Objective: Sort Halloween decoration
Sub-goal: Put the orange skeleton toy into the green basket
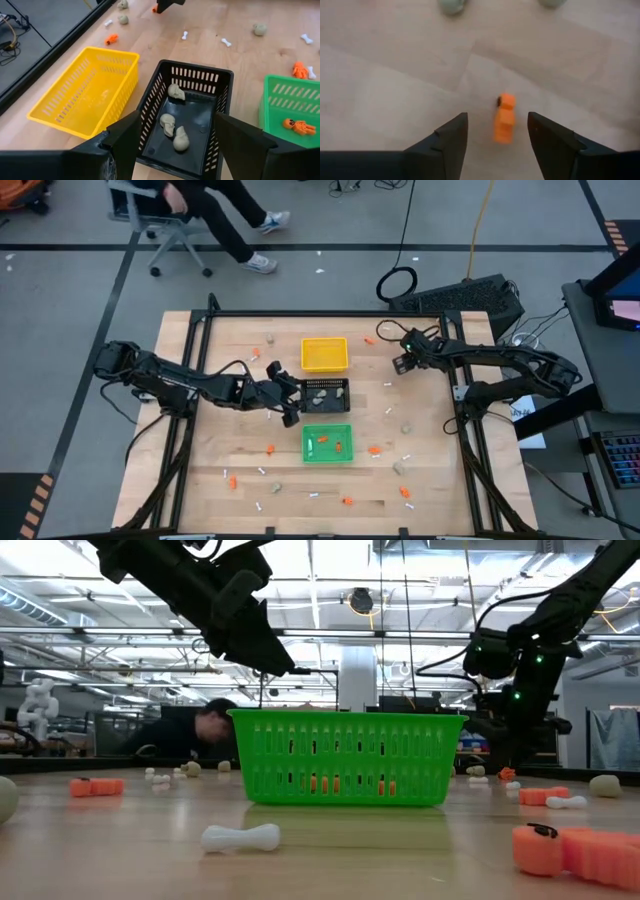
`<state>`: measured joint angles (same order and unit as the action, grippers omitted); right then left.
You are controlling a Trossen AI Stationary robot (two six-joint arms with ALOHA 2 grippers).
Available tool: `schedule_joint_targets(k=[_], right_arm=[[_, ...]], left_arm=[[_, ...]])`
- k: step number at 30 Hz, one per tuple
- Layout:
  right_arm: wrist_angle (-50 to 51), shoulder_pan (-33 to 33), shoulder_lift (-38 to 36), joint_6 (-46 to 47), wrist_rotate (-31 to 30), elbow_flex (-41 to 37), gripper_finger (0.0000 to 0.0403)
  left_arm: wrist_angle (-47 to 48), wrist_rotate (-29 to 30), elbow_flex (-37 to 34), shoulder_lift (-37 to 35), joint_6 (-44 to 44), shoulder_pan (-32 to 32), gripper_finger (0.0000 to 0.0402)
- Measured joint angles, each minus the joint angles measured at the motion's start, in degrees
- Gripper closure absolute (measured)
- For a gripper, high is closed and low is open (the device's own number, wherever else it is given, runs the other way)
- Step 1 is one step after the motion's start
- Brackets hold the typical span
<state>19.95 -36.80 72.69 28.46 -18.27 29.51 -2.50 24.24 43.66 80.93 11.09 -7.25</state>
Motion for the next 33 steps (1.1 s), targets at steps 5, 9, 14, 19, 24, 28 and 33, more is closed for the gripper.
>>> schedule_joint_targets(k=[5,9,14,19,24,28,33], right_arm=[[-0.2,0.0,0.0,-0.1,-1.4,-0.3,0.0226],[-0.1,0.0,0.0,-0.1,-1.2,-0.3,0.0243],[0.1,0.0,0.6,1.1,0.5,-0.3,0.0269],[-0.7,0.0,2.7,1.0,0.5,-0.3,0.0291],[-1.8,0.0,3.1,-0.5,0.6,-0.3,0.0314],[-1.8,0.0,3.1,-0.7,0.6,-0.3,0.0339],[-1.9,0.0,3.1,-1.3,0.6,-0.3,0.0371]], left_arm=[[0.0,0.0,0.0,0.0,0.0,0.0,0.0153],[0.0,0.0,0.0,0.0,0.0,0.0,0.0153],[0.0,0.0,0.0,0.0,0.0,0.0,0.0153],[0.0,0.0,0.0,0.0,0.0,0.0,0.0153],[0.0,0.0,0.0,0.0,0.0,0.0,0.0153],[0.1,0.0,0.0,0.0,0.0,0.0,0.0153],[0.1,0.0,0.0,0.0,0.0,0.0,0.0153]])
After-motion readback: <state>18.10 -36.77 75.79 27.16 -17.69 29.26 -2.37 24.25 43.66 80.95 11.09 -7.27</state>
